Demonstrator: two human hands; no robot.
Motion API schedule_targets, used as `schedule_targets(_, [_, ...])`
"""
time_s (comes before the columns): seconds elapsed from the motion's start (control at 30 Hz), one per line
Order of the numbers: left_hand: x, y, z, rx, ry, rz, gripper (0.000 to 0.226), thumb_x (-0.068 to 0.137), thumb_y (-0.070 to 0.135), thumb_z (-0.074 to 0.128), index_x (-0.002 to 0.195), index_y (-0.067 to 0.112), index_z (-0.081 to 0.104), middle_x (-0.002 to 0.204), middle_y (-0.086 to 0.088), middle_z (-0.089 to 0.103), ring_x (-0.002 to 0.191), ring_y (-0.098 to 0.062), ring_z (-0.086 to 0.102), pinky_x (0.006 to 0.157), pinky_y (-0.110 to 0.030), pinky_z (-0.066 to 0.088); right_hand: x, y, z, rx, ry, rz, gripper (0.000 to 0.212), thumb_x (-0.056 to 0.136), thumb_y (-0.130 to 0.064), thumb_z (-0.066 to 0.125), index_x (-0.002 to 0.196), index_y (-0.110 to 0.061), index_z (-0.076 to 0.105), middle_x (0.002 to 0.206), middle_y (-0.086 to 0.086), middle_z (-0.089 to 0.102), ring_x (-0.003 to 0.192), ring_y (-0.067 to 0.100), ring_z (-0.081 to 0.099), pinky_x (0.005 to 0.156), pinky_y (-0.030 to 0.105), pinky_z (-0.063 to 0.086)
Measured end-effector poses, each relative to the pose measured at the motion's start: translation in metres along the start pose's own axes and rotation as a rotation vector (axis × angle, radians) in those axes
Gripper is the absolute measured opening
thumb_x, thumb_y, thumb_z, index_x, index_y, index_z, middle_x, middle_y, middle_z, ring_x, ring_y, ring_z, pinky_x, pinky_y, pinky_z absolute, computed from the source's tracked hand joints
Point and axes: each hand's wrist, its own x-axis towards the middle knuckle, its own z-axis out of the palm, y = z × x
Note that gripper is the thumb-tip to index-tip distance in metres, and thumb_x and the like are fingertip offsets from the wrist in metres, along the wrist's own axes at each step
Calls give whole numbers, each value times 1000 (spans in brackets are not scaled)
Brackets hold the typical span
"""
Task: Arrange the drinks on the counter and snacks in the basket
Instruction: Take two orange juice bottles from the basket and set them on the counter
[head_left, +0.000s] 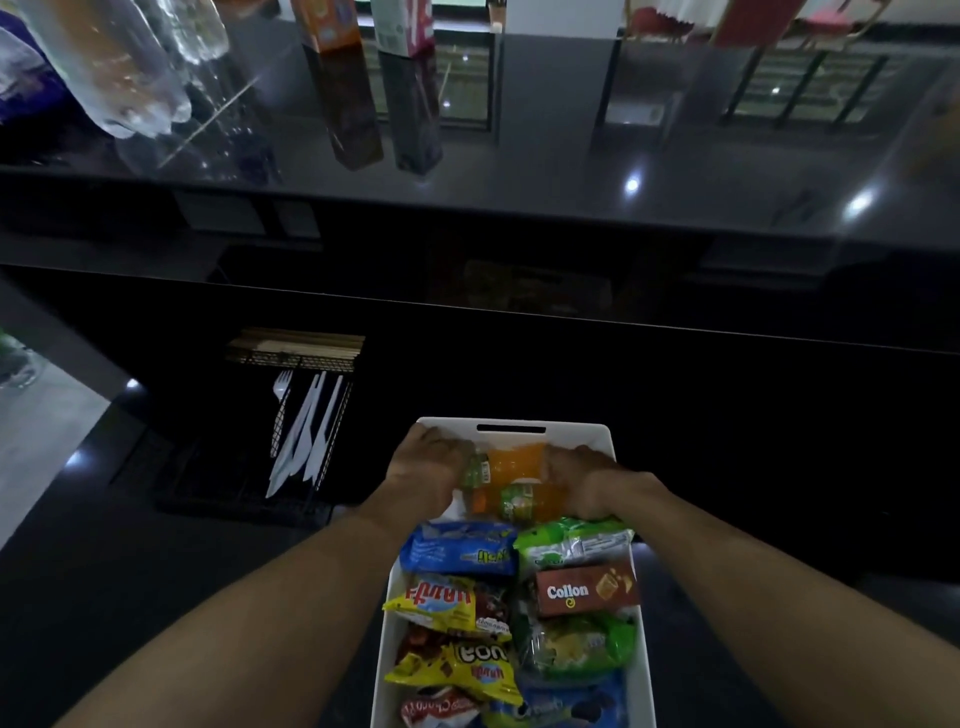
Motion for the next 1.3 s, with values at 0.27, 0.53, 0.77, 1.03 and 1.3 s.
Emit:
schedule_targets(0.27, [-5,-25,-10,-454,23,125,47,101,30,51,146,26,41,142,-8,48,130,-29,45,108,-35,33,-2,10,-14,112,-4,-59,28,88,-19,71,111,-19,55,110,11,50,108,32,56,94,42,48])
schedule_targets(0.53, [-24,-43,-46,-831,182,48,35,85,27,73,118,23,63,106,3,48,96,-12,54,90,-30,48,-31,5,-33,548,47,-164,26,84,-3,74,109,-5,65,103,7,58,90,24,63,82,37,55])
schedule_targets(0.77, [-63,-56,-80,-929,385,9,27,72,37,77,95,24,70,86,9,67,80,-4,63,73,-33,56,-61,-7,-49,761,183,-301,51,72,10,75,117,-11,62,114,16,60,104,31,65,88,47,55])
schedule_targets(1.03, [-114,-71,-143,-1009,781,-46,24,63,38,73,84,28,68,78,10,66,72,-5,62,64,-26,52,-92,-55,-85,991,405,-493,48,74,6,80,113,-17,64,108,7,69,95,14,70,75,27,58])
schedule_targets(1.3, [-153,-93,-218,-1051,1070,1,19,70,27,75,80,12,69,69,-4,65,59,-7,53,56,-25,45,-126,-102,-140,1112,560,-669,50,73,16,77,118,-2,65,109,24,69,98,29,71,88,39,59])
